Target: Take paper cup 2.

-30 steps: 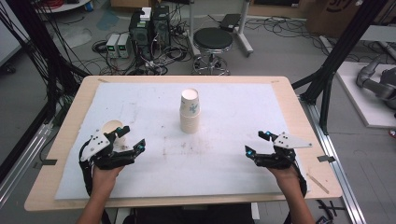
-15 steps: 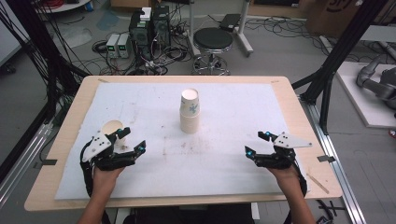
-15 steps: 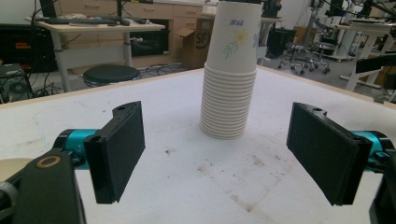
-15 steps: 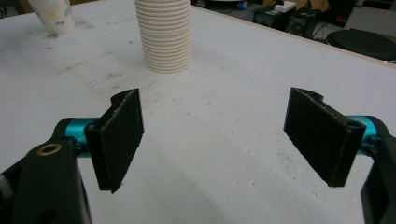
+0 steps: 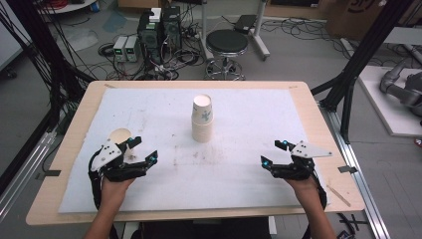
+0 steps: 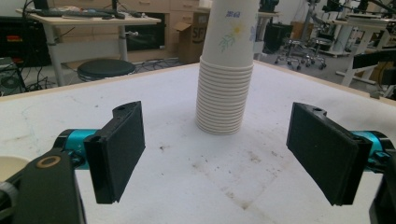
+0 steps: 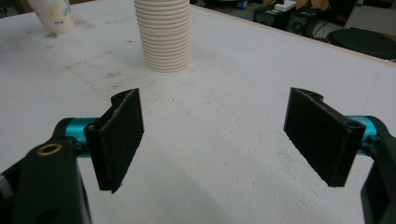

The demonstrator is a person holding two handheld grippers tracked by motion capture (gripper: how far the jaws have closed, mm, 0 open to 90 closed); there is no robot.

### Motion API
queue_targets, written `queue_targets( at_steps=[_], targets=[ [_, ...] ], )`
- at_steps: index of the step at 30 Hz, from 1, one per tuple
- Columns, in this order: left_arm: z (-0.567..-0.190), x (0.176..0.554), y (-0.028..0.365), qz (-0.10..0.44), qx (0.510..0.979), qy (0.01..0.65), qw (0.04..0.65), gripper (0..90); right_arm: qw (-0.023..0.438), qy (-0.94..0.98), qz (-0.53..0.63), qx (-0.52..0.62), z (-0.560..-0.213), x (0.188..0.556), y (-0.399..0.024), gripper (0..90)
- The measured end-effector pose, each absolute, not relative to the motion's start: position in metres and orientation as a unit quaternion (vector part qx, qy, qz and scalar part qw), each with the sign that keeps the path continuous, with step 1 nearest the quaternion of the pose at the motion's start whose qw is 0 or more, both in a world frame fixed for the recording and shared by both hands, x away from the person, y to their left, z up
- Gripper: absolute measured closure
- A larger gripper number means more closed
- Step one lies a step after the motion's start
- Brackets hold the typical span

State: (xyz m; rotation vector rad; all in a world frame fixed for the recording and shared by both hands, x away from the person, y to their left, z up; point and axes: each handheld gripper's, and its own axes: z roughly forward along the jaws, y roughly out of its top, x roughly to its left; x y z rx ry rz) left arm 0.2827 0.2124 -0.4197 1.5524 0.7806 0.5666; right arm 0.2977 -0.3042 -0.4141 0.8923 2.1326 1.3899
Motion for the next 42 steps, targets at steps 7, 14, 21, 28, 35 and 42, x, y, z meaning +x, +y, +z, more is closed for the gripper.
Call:
queue_targets(
  at_steps=[7,14,21,28,35,42],
  targets=[
    [-0.412,0.29,0.206,0.225,0.669,0.34,0.622,19.3,0.213,0.768,0.509,0.326,-0.415,0.293,-0.309,20.7],
    [-0.41,0.304,0.196,0.206,0.664,0.348,0.629,19.2,0.214,0.767,0.51,0.326,-0.413,0.294,-0.31,20.7],
    [-0.402,0.314,0.183,0.201,0.673,0.343,0.624,19.3,0.212,0.767,0.509,0.327,-0.415,0.295,-0.312,20.7],
    [-0.386,0.325,0.169,0.203,0.682,0.335,0.618,19.3,0.21,0.768,0.512,0.323,-0.415,0.295,-0.312,20.6],
    [-0.37,0.337,0.151,0.207,0.702,0.315,0.604,19.2,0.208,0.766,0.516,0.322,-0.414,0.295,-0.312,20.6],
    [-0.356,0.35,0.136,0.216,0.721,0.299,0.587,19.2,0.21,0.763,0.52,0.322,-0.413,0.295,-0.314,20.6]
  ],
)
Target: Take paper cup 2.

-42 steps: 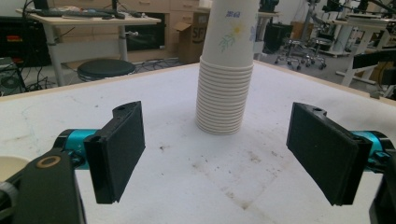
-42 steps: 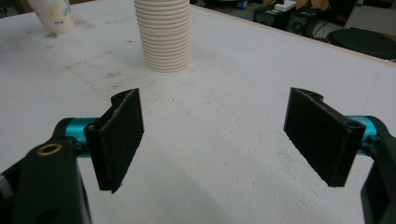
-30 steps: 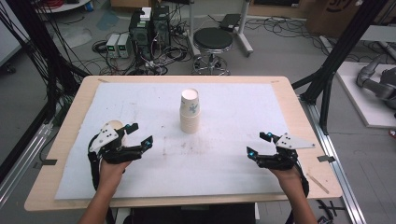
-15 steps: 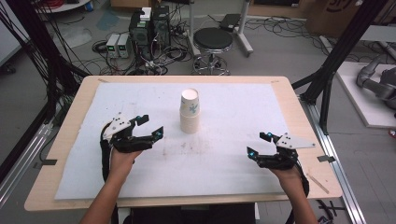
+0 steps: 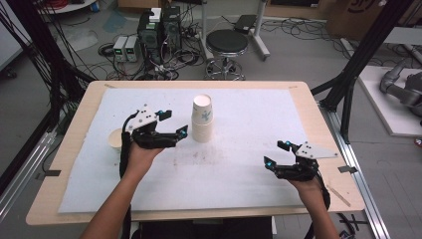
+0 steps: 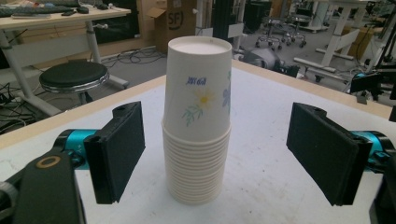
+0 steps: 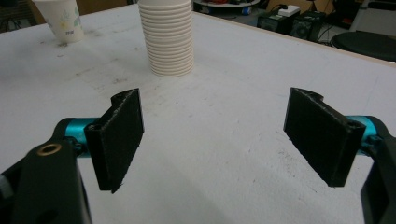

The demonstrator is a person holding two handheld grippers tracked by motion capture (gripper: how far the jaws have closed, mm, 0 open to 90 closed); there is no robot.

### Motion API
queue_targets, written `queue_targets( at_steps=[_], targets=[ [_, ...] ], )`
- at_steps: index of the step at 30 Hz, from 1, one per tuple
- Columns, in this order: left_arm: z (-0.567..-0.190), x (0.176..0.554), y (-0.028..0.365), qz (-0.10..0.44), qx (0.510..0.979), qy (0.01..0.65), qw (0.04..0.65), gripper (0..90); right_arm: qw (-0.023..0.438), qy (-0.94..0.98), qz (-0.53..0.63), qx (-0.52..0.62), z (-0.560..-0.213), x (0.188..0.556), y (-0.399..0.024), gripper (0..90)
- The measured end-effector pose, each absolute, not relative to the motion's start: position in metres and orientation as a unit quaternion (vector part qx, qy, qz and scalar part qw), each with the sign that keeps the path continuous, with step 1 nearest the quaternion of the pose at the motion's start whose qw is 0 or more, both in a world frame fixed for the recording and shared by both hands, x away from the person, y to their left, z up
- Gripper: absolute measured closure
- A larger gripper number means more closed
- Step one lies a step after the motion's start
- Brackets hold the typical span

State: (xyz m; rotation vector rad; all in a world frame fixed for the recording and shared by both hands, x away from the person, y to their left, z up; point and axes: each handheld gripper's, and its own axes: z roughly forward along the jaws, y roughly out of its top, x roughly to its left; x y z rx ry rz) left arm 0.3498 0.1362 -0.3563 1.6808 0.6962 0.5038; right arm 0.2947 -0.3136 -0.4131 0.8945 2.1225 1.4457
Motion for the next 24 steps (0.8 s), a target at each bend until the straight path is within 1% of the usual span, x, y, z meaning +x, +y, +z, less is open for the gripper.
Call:
queue_targets(
  at_steps=[10,24],
  targets=[
    [-0.336,0.374,0.118,0.217,0.729,0.293,0.58,18.9,0.208,0.762,0.521,0.324,-0.413,0.295,-0.315,20.7],
    [-0.329,0.411,0.084,0.214,0.753,0.31,0.54,18.5,0.206,0.762,0.522,0.323,-0.414,0.295,-0.315,20.7]
  ],
)
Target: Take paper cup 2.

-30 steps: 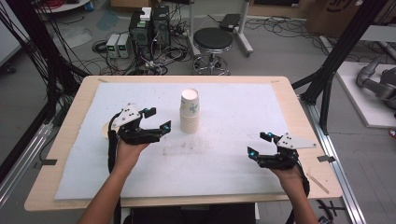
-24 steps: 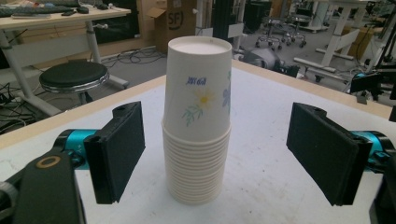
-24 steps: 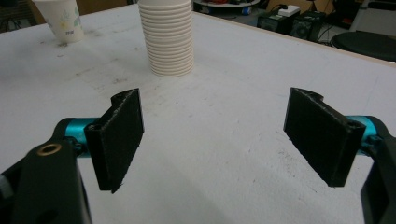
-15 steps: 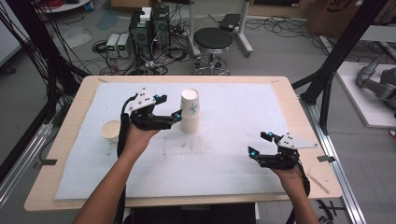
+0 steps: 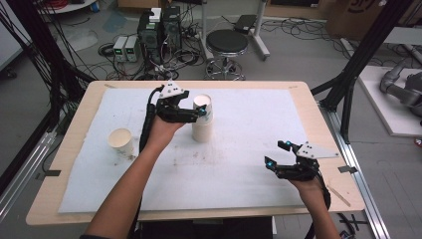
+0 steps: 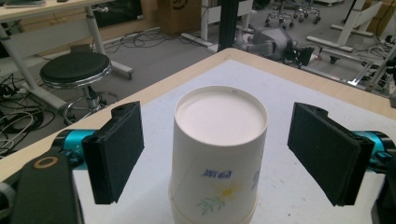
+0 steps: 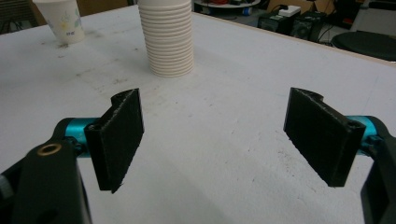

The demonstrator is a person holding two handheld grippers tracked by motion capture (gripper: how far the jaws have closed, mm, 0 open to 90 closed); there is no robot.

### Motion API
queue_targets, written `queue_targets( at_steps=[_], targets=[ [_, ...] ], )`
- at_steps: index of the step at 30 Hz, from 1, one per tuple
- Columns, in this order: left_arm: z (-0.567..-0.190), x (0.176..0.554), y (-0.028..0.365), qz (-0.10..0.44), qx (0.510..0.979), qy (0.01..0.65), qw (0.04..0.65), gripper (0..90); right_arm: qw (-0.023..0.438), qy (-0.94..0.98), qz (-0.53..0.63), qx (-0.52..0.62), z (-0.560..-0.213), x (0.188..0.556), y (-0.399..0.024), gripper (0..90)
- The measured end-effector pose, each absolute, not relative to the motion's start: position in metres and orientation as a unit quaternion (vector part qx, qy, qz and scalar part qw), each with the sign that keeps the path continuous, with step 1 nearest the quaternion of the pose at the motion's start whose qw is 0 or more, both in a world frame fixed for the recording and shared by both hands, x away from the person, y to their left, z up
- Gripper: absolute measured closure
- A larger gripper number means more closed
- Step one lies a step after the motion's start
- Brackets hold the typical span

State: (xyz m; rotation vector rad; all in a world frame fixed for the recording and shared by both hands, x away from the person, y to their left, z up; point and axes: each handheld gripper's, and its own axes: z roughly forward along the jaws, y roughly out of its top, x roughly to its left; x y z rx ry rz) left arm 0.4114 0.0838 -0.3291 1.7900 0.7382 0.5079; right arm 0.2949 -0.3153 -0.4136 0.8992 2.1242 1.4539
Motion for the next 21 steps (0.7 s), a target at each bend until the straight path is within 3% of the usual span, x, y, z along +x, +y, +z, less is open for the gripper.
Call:
queue_targets(
  at_steps=[13,21],
  targets=[
    [-0.34,0.425,0.067,0.205,0.764,0.312,0.526,21.4,0.204,0.763,0.522,0.323,-0.414,0.295,-0.317,20.7],
    [-0.344,0.429,0.065,0.207,0.759,0.312,0.533,30.6,0.203,0.761,0.524,0.325,-0.414,0.295,-0.318,20.7]
  ],
)
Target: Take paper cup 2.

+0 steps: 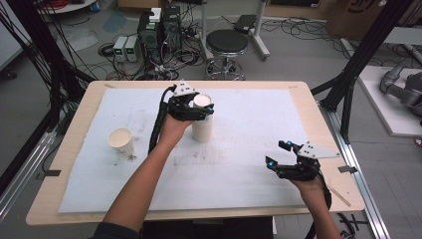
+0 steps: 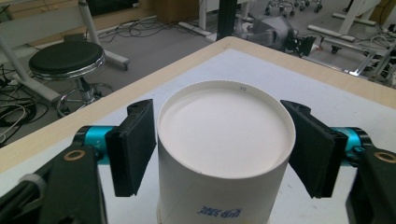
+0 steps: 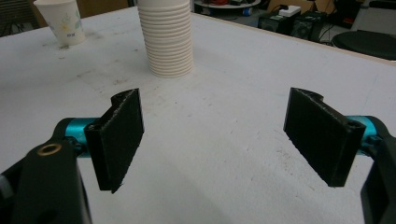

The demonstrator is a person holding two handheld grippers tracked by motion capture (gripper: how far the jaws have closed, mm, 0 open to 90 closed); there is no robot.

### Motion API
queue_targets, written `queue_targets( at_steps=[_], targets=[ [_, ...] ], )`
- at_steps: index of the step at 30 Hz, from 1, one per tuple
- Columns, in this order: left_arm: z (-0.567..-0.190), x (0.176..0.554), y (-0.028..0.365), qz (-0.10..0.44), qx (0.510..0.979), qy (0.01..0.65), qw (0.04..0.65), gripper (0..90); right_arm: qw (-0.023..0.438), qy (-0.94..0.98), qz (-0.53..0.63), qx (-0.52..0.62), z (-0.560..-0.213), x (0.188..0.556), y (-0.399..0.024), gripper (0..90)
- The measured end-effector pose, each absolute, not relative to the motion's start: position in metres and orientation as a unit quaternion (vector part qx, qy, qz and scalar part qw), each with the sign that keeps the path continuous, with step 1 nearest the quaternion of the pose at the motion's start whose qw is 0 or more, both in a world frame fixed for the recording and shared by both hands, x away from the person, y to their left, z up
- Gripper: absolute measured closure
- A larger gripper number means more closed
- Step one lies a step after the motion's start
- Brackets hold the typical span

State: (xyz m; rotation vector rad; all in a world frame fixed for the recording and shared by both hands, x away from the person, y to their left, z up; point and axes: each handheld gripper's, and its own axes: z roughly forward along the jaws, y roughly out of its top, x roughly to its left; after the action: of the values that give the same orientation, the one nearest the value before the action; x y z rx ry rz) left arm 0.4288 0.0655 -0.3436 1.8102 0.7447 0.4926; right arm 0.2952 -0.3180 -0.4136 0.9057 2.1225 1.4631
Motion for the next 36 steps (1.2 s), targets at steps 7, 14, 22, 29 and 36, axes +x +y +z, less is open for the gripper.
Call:
queue_targets(
  at_steps=[7,14,22,29,36],
  targets=[
    [-0.343,0.428,0.065,0.208,0.761,0.306,0.533,33.9,0.204,0.761,0.524,0.325,-0.414,0.295,-0.319,20.7],
    [-0.339,0.427,0.066,0.21,0.758,0.306,0.536,34.1,0.203,0.761,0.524,0.326,-0.414,0.295,-0.318,20.7],
    [-0.321,0.423,0.065,0.221,0.752,0.298,0.545,34.6,0.202,0.762,0.524,0.324,-0.414,0.295,-0.317,20.7],
    [-0.305,0.42,0.067,0.232,0.733,0.299,0.565,34.8,0.201,0.761,0.524,0.325,-0.413,0.294,-0.318,20.7],
    [-0.281,0.409,0.078,0.245,0.707,0.295,0.594,35.1,0.202,0.76,0.525,0.326,-0.413,0.294,-0.319,20.7]
  ],
)
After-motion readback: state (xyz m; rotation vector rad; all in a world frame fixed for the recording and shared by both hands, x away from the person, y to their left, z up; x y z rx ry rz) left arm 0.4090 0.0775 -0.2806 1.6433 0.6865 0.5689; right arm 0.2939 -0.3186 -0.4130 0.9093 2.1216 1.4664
